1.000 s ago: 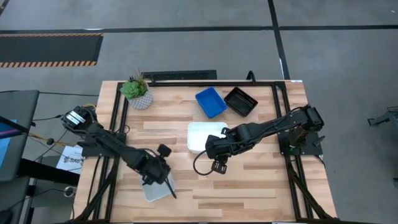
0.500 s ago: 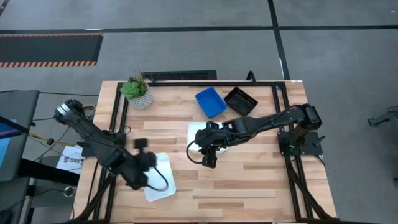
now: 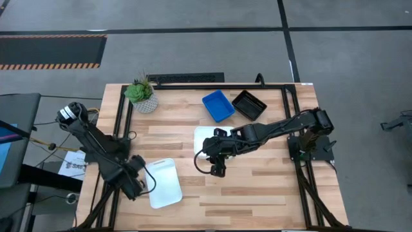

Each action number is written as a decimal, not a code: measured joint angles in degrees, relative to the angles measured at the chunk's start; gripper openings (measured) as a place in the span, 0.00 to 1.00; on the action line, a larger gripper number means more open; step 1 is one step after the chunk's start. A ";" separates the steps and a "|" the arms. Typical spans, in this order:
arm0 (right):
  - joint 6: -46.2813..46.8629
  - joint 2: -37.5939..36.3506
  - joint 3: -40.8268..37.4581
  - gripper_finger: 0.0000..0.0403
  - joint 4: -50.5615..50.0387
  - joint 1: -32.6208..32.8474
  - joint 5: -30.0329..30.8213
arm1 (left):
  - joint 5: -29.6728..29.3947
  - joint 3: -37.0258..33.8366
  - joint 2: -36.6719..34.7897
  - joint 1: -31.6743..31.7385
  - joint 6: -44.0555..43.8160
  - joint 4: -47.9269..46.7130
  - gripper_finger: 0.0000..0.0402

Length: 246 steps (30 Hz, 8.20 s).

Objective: Stack baskets by color
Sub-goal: Stack the white bin on top of the stacked white bins

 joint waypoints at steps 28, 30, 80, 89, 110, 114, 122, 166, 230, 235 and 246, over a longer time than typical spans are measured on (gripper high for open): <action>-5.81 -0.02 0.00 0.36 3.66 3.74 -0.02 | -21.91 -10.36 0.00 20.36 44.94 49.91 0.00; -6.26 -0.02 0.00 0.39 4.40 4.66 -0.02 | -21.61 -10.37 0.00 21.69 48.33 53.53 0.00; -9.08 -0.02 0.00 0.45 7.06 8.26 -0.02 | -5.26 -3.37 5.53 2.55 21.75 47.63 0.00; -9.34 -0.02 0.00 0.45 6.78 8.66 -0.02 | -14.91 -3.53 4.33 -3.49 16.30 41.70 0.00; -8.86 -0.04 -4.68 0.43 7.73 7.83 0.00 | -19.10 12.52 4.11 -7.12 -1.95 3.79 0.00; -8.95 -0.04 -4.66 0.43 8.98 7.86 0.00 | -12.76 15.99 4.61 -10.84 -11.95 3.29 0.00; -9.42 -0.04 -4.61 0.43 9.62 7.65 0.00 | -5.18 11.72 11.46 -12.80 -16.93 8.10 0.00; 12.89 8.48 -4.44 0.43 4.35 16.93 1.61 | -14.58 -2.08 8.87 21.51 48.49 58.54 0.00; -1.56 19.91 31.72 0.00 -39.35 8.44 8.98 | -35.20 -2.05 -18.03 6.94 43.23 40.00 0.00; -7.71 20.60 28.54 0.00 -34.62 2.56 8.67 | -35.29 -2.05 -18.08 6.03 42.96 39.97 0.00; -9.47 20.31 21.95 0.00 -32.39 -1.80 4.43 | -40.19 -2.02 -24.59 3.14 41.50 36.99 0.00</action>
